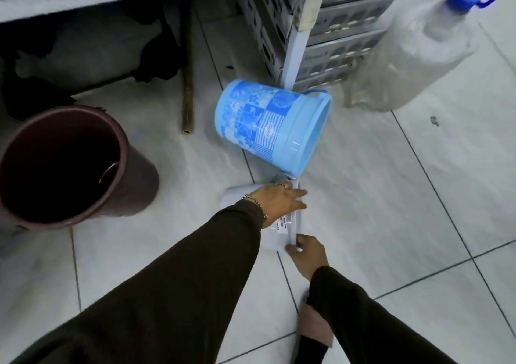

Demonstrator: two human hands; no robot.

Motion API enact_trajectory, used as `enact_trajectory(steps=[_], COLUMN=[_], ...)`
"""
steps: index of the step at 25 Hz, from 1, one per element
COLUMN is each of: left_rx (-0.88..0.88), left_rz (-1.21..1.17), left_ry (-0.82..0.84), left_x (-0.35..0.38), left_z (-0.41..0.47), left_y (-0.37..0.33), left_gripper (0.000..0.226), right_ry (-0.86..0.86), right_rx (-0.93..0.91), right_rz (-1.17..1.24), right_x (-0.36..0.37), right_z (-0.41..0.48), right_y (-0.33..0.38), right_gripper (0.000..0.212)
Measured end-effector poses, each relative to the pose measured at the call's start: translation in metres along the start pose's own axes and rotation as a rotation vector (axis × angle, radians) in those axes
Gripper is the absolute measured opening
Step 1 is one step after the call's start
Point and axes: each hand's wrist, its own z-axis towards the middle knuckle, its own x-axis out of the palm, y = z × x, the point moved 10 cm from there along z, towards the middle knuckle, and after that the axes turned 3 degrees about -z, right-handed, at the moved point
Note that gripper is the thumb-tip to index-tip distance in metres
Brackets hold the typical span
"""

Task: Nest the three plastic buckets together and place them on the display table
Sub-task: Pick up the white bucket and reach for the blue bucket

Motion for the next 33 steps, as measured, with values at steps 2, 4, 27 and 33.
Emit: enact_trajectory(steps=[2, 4, 27, 33], left_rx=[-0.040, -0.108, -0.610, -0.784], left_rz=[0.030, -0.013, -0.527, -0.727], left_ry=[-0.020, -0.002, 0.281, -0.091], left_x=[-0.001, 0.001, 0.145, 0.062], left_z=[0.000, -0.015, -0.213, -0.158], left_y=[0.004, 0.018, 0.020, 0.056], left_gripper=[0.055, 0.039, 0.042, 0.038], right_ry=[-0.021, 0.015, 0.087, -0.358], right_rx=[-0.110, -0.254, -0.921, -0.739], right_rz=[-0.008, -0.134, -1.133, -1.096], right_x=[0.004, 0.012, 0.094, -0.053], right_z=[-0.006, -0.018, -0.092, -0.021], right_y=[0.006, 0.019, 0.072, 0.142], right_gripper=[0.013, 0.012, 0.062, 0.083])
